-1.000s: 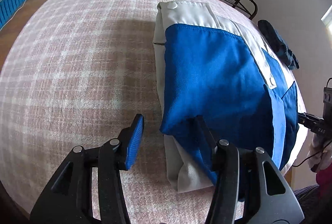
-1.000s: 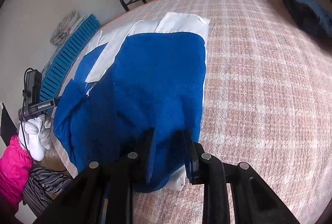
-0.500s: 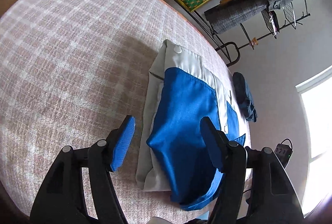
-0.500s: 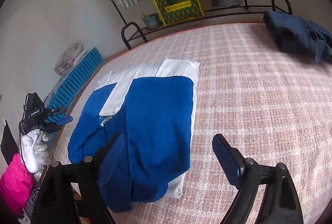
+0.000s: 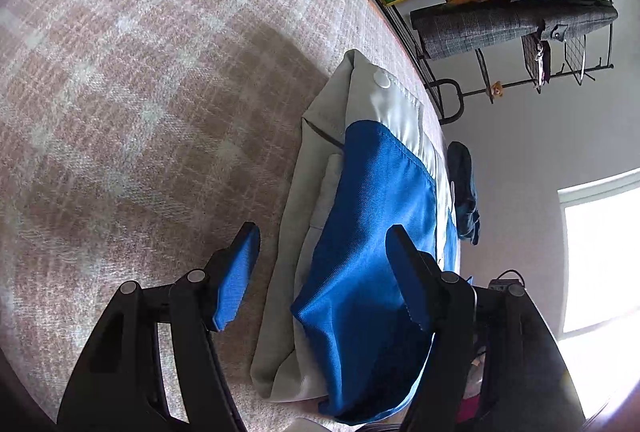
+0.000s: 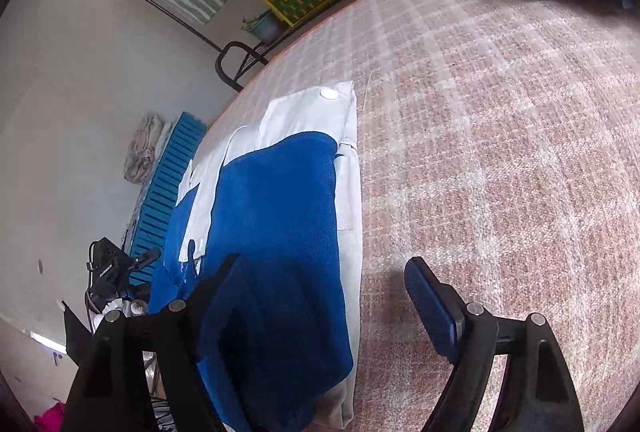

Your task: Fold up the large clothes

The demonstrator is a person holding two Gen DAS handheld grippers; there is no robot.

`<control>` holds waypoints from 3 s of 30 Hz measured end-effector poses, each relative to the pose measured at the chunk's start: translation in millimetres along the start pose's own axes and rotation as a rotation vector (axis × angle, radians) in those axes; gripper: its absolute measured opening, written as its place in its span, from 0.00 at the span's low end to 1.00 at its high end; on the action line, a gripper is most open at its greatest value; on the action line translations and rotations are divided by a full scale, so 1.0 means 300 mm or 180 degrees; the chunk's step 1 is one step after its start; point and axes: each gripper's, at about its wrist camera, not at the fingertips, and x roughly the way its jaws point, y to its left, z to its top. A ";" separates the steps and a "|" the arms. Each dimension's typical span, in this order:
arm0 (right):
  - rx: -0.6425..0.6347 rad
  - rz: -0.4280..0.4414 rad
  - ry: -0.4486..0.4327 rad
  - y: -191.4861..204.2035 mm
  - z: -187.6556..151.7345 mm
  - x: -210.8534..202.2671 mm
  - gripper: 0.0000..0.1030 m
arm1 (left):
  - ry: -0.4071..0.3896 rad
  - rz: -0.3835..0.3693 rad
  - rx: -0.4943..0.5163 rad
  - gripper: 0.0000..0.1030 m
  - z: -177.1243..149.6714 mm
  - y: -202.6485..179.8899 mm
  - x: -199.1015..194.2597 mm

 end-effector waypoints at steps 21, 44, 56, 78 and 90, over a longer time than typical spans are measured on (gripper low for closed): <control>0.0087 0.0670 0.0298 -0.022 0.061 0.140 0.62 | 0.0340 -0.0265 -0.0045 0.65 0.081 -0.025 0.128; -0.0888 -0.0667 0.0097 0.386 0.074 0.187 0.27 | -0.0285 0.1005 0.1574 0.31 -0.121 -0.426 0.149; -0.1649 -0.1333 -0.0065 0.571 0.012 0.115 0.25 | -0.0420 0.0844 0.2115 0.28 -0.238 -0.604 0.104; -0.1635 -0.1817 -0.0594 0.424 0.040 -0.275 0.24 | -0.0281 0.0426 0.2652 0.28 -0.389 -0.960 0.314; -0.1371 -0.2254 -0.0884 0.165 0.251 -0.608 0.24 | -0.0157 -0.0058 0.3095 0.28 -0.435 -1.394 0.679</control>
